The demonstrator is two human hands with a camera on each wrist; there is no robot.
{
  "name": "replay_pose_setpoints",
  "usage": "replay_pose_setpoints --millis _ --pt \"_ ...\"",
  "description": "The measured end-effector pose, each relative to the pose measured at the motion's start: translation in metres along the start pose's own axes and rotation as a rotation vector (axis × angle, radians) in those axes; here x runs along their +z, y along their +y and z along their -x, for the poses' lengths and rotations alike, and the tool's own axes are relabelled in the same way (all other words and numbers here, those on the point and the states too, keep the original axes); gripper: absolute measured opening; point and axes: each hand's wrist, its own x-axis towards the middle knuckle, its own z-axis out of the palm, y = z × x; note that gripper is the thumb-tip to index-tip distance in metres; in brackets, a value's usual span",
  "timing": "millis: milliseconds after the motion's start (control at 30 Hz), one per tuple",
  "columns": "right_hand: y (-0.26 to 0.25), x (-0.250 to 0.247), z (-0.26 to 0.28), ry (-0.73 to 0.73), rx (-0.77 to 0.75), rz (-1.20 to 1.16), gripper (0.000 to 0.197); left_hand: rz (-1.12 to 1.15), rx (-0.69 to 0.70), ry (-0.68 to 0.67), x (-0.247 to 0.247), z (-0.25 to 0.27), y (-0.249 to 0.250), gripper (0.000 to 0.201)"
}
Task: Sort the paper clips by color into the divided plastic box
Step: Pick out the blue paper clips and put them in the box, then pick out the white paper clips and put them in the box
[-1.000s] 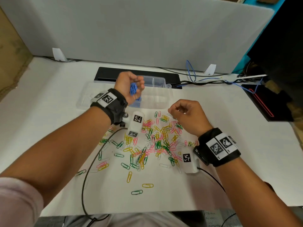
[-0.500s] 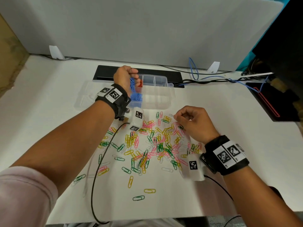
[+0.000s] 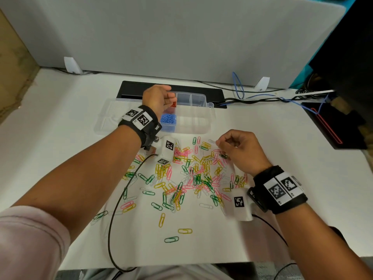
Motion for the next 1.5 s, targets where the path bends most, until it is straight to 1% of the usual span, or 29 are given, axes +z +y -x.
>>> replay_pose_setpoints --millis 67,200,300,400,500,567,633,800,900,967,1033,1067,1100,1167,1233,1267,1300,1367,1433,1500 --pt "-0.001 -0.003 0.000 -0.001 0.003 0.002 0.018 -0.004 -0.017 -0.068 -0.001 0.008 0.006 0.016" --pt "-0.007 -0.006 -0.005 0.017 0.056 -0.016 0.018 -0.063 -0.030 -0.264 -0.004 0.016 0.020 0.033" --pt "-0.014 0.002 -0.010 -0.005 0.097 -0.029 0.019 -0.061 -0.067 -0.323 0.001 0.022 0.026 0.040" --pt "-0.020 0.014 -0.012 -0.028 0.090 -0.019 0.016 -0.128 -0.024 -0.292 0.007 0.026 0.029 0.040" --pt "-0.024 0.018 -0.011 -0.024 0.067 -0.017 0.013 -0.178 0.043 -0.190 0.009 0.022 0.033 0.032" --pt "-0.024 0.016 -0.009 -0.014 0.058 -0.022 0.013 -0.184 0.054 -0.132 0.007 0.018 0.031 0.029" --pt "-0.021 0.011 -0.009 -0.007 0.064 -0.023 0.014 -0.203 0.051 -0.103 0.005 0.017 0.023 0.028" --pt "-0.013 0.000 -0.010 0.011 0.080 -0.012 0.015 -0.153 -0.011 -0.121 0.003 0.017 0.009 0.028" --pt "-0.010 -0.002 -0.008 0.007 0.084 -0.011 0.014 -0.097 -0.038 -0.150 -0.001 0.017 0.009 0.025" --pt "-0.007 -0.004 -0.007 0.003 0.091 0.001 0.013 -0.106 -0.040 -0.143 -0.003 0.018 0.013 0.023" --pt "-0.005 -0.006 -0.007 0.000 0.100 0.016 0.012 -0.207 -0.013 -0.126 -0.009 0.021 0.021 0.018" --pt "-0.004 -0.007 -0.007 -0.002 0.105 0.023 0.012 -0.274 0.009 -0.138 -0.014 0.024 0.025 0.015" --pt "-0.005 -0.008 -0.008 -0.008 0.109 0.032 0.012 -0.340 0.030 -0.171 -0.020 0.028 0.028 0.012" --pt "-0.007 -0.007 -0.011 -0.041 0.107 0.067 0.015 -0.492 0.046 -0.279 -0.036 0.040 0.032 0.008" --pt "-0.012 -0.004 -0.014 -0.099 0.093 0.133 0.017 -0.667 0.012 -0.384 -0.052 0.053 0.030 0.006" --pt "-0.014 0.000 -0.016 -0.125 0.080 0.167 0.017 -0.744 -0.007 -0.412 -0.059 0.059 0.028 0.006" --pt "-0.017 0.004 -0.019 -0.143 0.061 0.195 0.017 -0.813 -0.011 -0.419 -0.065 0.064 0.025 0.006" --pt "-0.024 0.011 -0.024 -0.150 0.033 0.215 0.018 -0.942 0.019 -0.393 -0.076 0.072 0.020 0.010" --pt "-0.030 0.018 -0.030 -0.151 0.036 0.207 0.017 -1.041 0.037 -0.355 -0.087 0.078 0.018 0.020" --pt "-0.033 0.026 -0.036 -0.170 0.051 0.227 0.014 -1.071 -0.014 -0.340 -0.099 0.083 0.019 0.024"
